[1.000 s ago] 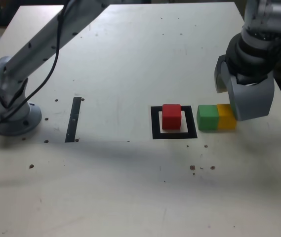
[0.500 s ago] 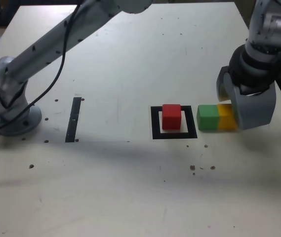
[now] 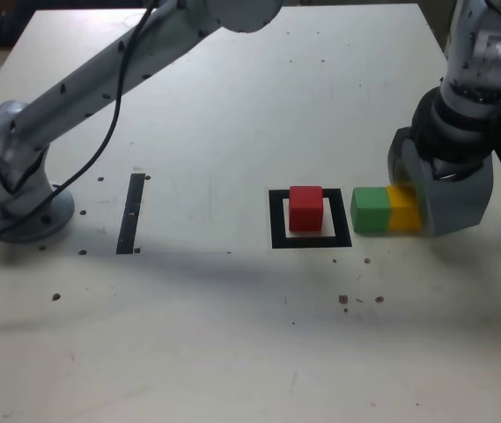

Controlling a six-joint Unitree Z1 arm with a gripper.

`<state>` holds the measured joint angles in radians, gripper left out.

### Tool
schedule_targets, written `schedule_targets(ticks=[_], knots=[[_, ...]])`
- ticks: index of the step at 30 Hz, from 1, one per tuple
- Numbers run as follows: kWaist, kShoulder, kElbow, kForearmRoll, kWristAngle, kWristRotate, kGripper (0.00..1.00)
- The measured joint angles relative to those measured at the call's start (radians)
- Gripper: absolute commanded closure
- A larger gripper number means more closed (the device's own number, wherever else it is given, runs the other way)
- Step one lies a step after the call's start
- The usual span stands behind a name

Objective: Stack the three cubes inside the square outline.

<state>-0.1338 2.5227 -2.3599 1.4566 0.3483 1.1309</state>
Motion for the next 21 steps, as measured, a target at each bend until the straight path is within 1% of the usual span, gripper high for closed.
schedule_targets(ticks=[4, 8, 15, 21], knots=[[-0.001, 0.006, 0.000, 0.000, -0.005, 0.001, 0.56], [-0.003, 0.006, 0.000, 0.001, -0.007, 0.007, 0.65], [-0.006, 0.010, 0.000, 0.003, 0.003, 0.009, 0.69], [-0.007, 0.010, 0.000, 0.009, 0.007, 0.009, 0.69]])
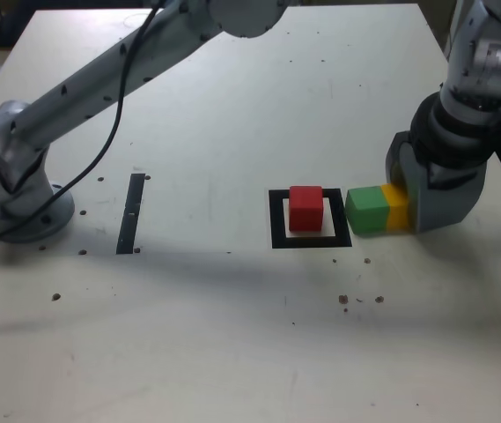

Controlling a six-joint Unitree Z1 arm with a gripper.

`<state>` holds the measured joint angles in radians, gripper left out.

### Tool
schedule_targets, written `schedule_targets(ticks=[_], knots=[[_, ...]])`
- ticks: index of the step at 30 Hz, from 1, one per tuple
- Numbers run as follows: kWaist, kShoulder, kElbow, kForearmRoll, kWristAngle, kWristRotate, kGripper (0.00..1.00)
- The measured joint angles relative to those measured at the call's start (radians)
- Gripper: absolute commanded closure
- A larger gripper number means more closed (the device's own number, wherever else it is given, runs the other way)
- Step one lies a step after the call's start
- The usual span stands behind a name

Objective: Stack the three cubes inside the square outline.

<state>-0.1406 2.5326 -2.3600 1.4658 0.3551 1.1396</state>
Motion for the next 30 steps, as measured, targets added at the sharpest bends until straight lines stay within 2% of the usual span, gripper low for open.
schedule_targets(ticks=[4, 11, 19, 24, 30], knots=[[0.000, 0.000, -0.002, 0.001, 0.004, 0.000, 0.69], [-0.004, 0.000, -0.017, 0.001, 0.045, -0.017, 0.69], [-0.006, -0.017, -0.052, 0.017, 0.068, -0.045, 0.69], [-0.006, -0.079, -0.052, 0.050, 0.090, -0.122, 0.69], [-0.003, -0.180, 0.036, 0.083, 0.090, -0.236, 0.69]])
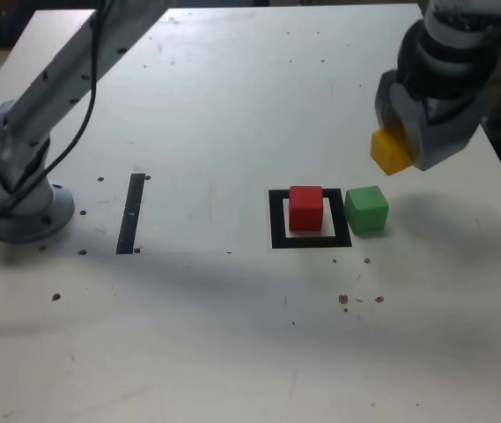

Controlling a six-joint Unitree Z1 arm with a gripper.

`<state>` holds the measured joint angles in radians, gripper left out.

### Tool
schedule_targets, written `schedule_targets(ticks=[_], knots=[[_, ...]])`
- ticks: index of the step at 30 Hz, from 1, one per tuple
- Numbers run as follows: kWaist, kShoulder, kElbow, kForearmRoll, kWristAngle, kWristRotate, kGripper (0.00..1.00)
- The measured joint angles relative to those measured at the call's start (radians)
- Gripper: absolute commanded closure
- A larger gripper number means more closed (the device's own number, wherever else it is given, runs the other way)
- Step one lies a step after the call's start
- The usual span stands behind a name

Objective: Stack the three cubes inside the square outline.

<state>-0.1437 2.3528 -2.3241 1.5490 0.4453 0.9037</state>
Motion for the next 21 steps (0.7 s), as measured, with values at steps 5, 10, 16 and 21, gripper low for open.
schedule_targets(ticks=[5, 10, 16, 21], knots=[[0.008, -0.115, 0.118, 0.014, -0.008, -0.137, 0.69], [0.015, -0.204, 0.263, 0.023, -0.045, -0.309, 0.69], [0.048, -0.235, 0.328, 0.027, -0.166, -0.514, 0.69], [0.074, -0.239, 0.369, 0.023, -0.247, -0.662, 0.69]])
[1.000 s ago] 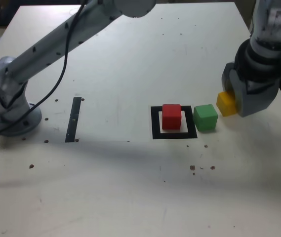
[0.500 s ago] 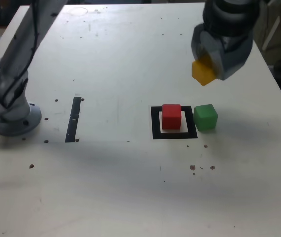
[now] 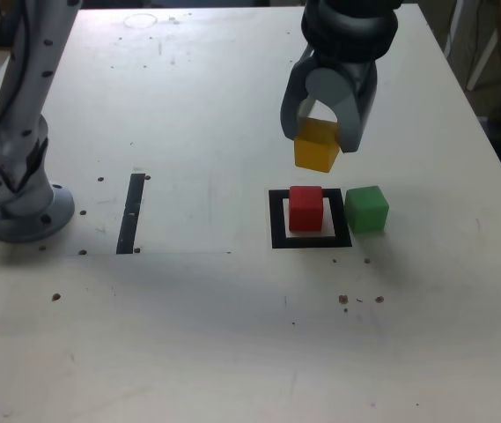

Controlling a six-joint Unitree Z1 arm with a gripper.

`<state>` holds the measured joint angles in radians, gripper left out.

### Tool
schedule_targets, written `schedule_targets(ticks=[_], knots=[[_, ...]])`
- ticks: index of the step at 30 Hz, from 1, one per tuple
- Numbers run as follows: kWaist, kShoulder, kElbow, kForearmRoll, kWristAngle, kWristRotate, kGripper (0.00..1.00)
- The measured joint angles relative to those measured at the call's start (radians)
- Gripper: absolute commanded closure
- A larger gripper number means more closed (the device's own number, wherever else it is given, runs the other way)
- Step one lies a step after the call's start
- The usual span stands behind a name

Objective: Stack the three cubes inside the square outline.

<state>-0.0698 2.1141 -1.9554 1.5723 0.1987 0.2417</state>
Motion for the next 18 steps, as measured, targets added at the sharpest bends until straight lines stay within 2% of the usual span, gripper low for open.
schedule_targets(ticks=[6, 18], knots=[[0.026, -0.003, 0.045, -0.018, -0.047, -0.104, 0.69], [0.075, 0.015, 0.139, -0.048, -0.088, -0.183, 0.69]])
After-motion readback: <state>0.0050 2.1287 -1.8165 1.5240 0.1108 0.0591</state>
